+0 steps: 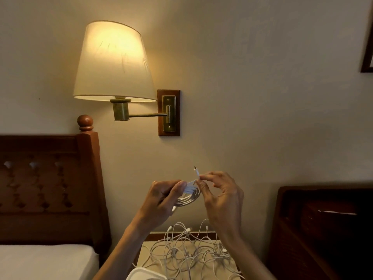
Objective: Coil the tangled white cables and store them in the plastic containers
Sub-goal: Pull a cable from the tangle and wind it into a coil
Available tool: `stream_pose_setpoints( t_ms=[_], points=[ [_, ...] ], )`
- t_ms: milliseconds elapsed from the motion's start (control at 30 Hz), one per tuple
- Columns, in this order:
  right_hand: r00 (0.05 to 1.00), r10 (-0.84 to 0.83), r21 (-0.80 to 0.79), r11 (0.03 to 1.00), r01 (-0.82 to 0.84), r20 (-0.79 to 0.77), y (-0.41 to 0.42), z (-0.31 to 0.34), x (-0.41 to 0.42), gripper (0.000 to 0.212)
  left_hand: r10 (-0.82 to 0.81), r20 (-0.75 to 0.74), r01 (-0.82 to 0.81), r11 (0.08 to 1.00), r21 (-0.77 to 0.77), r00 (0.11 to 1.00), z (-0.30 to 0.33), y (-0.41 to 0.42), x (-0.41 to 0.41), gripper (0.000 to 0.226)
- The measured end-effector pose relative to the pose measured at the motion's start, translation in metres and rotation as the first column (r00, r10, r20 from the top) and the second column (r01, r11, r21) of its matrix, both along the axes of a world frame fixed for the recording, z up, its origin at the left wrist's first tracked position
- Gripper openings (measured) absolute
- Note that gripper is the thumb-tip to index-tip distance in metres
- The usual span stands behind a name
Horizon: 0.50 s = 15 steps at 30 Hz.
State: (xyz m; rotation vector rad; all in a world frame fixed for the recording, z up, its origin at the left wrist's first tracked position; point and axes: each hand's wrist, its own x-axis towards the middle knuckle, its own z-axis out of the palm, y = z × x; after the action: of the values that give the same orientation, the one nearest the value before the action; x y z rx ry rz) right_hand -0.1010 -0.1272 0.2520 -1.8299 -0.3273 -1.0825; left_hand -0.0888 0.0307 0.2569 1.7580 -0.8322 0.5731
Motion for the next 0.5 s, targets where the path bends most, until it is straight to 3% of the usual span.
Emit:
stream_pose_setpoints(
  t_ms=[133, 267, 367, 433, 500],
  points=[
    [0.983, 0.137, -0.158, 0.975, -0.156, -0.122, -0.006, 0.011, 0.000, 0.014, -0.070, -0.046, 0.073, 0.996, 0.052, 0.996, 0.001, 0.011, 0.001, 0.043],
    [0.923, 0.321, 0.139, 0.945, -0.297, -0.212, -0.008, 0.015, 0.003, 0.012, -0.115, -0.072, 0.120, 0.990, 0.074, 0.991, 0.009, 0.015, -0.001, 0.050],
    [0.952, 0.251, 0.271, 0.942, -0.198, -0.174, -0.003, 0.007, 0.004, 0.009, -0.132, -0.072, 0.138, 0.986, 0.097, 0.989, 0.012, 0.014, -0.001, 0.051],
    [0.977, 0.158, 0.228, 0.966, -0.122, -0.147, 0.000, 0.001, 0.002, 0.010, -0.144, -0.077, 0.151, 0.984, 0.096, 0.987, 0.012, 0.015, 0.000, 0.050],
    [0.979, 0.174, 0.122, 0.979, -0.161, -0.107, 0.001, -0.002, 0.000, 0.012, -0.156, -0.091, 0.163, 0.983, 0.078, 0.984, 0.012, 0.017, 0.001, 0.049]
  ],
)
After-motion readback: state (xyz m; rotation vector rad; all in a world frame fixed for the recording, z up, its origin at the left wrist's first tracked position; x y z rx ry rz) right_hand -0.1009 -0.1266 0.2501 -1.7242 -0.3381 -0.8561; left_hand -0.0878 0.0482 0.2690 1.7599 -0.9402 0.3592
